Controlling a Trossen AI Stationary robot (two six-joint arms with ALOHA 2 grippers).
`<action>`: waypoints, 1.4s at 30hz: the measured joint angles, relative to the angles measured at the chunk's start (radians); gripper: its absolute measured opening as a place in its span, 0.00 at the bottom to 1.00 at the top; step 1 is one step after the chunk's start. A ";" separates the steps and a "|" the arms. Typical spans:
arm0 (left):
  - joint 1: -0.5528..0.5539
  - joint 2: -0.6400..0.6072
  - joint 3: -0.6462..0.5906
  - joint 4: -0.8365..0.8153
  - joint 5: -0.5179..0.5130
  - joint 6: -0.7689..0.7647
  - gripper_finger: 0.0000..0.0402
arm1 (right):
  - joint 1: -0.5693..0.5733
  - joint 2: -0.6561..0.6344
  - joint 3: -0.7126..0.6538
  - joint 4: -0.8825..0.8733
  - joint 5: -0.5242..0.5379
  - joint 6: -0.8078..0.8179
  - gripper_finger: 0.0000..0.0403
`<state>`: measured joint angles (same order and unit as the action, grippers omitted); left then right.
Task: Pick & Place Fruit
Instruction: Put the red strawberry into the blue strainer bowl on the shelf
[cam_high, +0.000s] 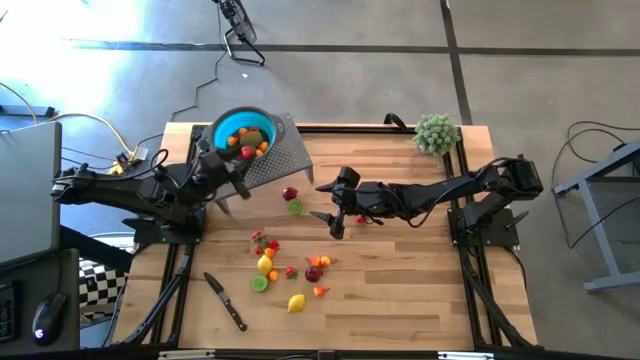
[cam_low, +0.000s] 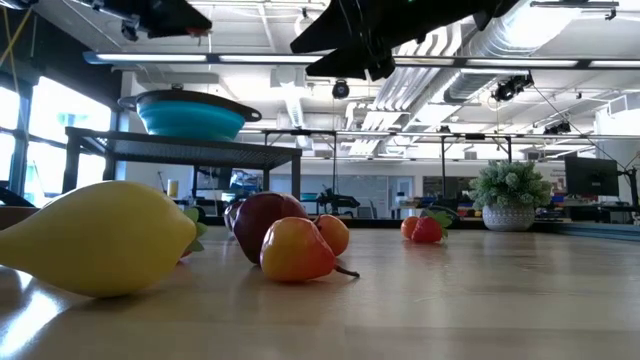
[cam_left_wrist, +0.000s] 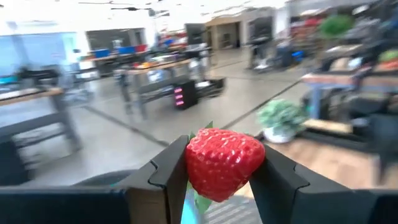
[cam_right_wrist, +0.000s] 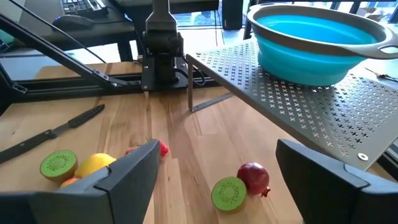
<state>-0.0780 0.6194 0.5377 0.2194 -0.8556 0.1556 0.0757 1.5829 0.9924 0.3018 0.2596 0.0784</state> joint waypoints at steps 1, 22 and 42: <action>0.000 0.000 0.000 -0.002 -0.025 0.006 0.35 | 0.000 0.000 0.000 0.000 0.000 0.003 0.78; 0.250 0.102 0.321 -0.688 0.134 -0.228 0.35 | 0.000 0.000 0.000 0.031 0.001 0.033 0.78; 0.777 0.231 0.362 -0.813 0.642 -0.295 0.35 | 0.000 0.000 0.000 0.030 0.002 0.031 0.78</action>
<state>0.6990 0.8509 0.8993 -0.5938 -0.2133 -0.1393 0.0757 1.5833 0.9924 0.3317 0.2621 0.1093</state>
